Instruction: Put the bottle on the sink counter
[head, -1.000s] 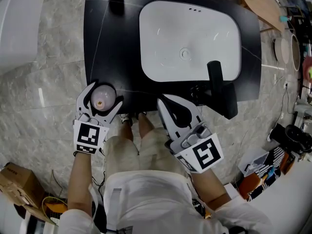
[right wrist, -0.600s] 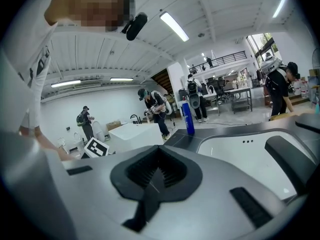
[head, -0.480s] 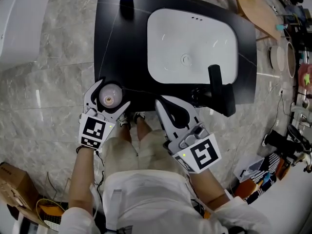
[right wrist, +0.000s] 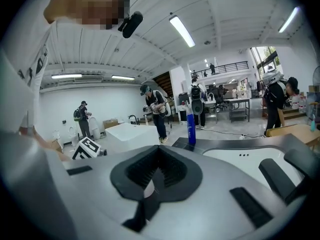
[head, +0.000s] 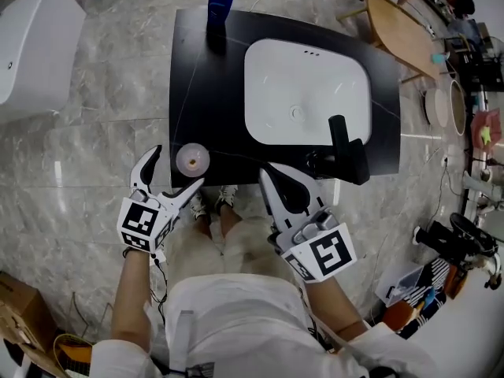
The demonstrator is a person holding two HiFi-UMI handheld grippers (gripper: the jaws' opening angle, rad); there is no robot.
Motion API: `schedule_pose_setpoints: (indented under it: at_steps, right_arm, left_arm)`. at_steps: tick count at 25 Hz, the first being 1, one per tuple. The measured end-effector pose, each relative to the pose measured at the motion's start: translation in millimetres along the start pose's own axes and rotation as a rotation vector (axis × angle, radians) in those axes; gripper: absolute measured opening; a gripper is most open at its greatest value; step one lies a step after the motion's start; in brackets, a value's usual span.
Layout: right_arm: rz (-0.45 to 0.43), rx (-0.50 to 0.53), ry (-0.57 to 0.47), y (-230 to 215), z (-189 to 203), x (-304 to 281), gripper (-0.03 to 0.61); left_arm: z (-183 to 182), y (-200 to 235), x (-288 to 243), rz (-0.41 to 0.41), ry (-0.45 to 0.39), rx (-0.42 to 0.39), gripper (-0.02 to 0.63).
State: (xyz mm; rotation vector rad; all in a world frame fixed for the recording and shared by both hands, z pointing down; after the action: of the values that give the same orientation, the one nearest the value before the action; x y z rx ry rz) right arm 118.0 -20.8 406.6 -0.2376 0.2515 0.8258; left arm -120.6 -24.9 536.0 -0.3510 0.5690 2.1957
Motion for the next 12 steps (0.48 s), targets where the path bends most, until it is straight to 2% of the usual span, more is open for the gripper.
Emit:
schedule_pose_setpoints:
  at_steps: [3,12]
  right_arm:
    - [0.024,0.008,-0.01,6,-8,7,0.011]
    - [0.06,0.051,-0.063,27,-34,20,0.011]
  left_arm:
    - [-4,10,25,-0.025,-0.038,0.056,0.462]
    - [-33,21,54,-0.113,-0.091,0.024,0.457]
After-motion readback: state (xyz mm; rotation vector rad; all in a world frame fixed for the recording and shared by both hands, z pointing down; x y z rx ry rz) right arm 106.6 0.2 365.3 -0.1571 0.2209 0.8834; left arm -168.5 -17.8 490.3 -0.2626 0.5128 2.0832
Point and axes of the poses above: the fingertips, and each gripper's own axes: x backward along the fingers, y to its left, z out of its underside, the point moved 9 cm from there along x, backward along the fingers, and after that the axes turned 3 degrees about x, right-handed, at the moved point
